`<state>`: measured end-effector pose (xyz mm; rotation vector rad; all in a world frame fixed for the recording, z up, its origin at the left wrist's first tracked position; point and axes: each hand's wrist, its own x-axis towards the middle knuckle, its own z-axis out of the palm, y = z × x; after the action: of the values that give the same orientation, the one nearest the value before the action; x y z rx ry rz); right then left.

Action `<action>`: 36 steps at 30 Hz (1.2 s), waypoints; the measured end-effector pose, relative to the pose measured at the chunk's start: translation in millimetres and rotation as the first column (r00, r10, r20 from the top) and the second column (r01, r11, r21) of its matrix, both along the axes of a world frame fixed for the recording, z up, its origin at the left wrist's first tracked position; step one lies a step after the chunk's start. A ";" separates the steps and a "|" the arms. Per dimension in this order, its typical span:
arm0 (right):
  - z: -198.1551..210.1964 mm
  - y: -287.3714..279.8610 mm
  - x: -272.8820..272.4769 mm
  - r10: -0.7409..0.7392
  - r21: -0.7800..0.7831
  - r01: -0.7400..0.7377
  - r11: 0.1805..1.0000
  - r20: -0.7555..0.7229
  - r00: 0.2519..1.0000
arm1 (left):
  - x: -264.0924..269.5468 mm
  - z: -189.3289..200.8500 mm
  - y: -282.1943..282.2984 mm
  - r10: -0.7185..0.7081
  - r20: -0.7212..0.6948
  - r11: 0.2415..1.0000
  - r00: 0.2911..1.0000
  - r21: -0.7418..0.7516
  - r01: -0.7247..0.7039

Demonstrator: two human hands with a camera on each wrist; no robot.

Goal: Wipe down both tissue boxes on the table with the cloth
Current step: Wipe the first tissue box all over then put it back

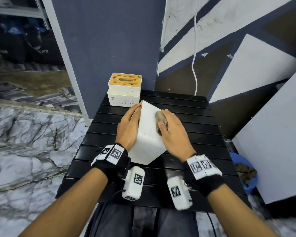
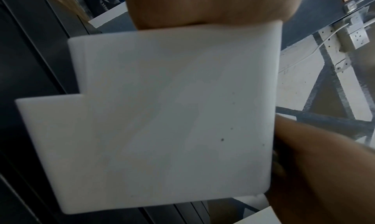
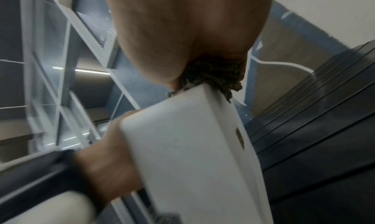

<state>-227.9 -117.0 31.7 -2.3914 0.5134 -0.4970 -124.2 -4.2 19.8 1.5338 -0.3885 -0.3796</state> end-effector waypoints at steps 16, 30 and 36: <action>8.8 -33.9 42.6 0.021 0.042 -0.020 0.999 -0.027 0.999 | 2.8 1.3 2.9 -0.005 -0.008 1.000 1.000 0.028 0.005; -2.5 34.6 -28.2 0.080 -0.091 -0.076 0.993 0.040 0.996 | -2.0 1.0 0.7 0.020 0.018 1.000 1.000 0.021 -0.020; 23.1 -14.8 40.4 0.075 -0.035 -0.079 0.996 -0.116 0.990 | 0.3 2.8 1.9 0.031 -0.002 0.999 1.000 0.034 -0.031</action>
<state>-187.5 -131.8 54.8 -2.4777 0.4629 -0.3399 -123.9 -2.3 22.5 1.5702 -0.3575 -0.3654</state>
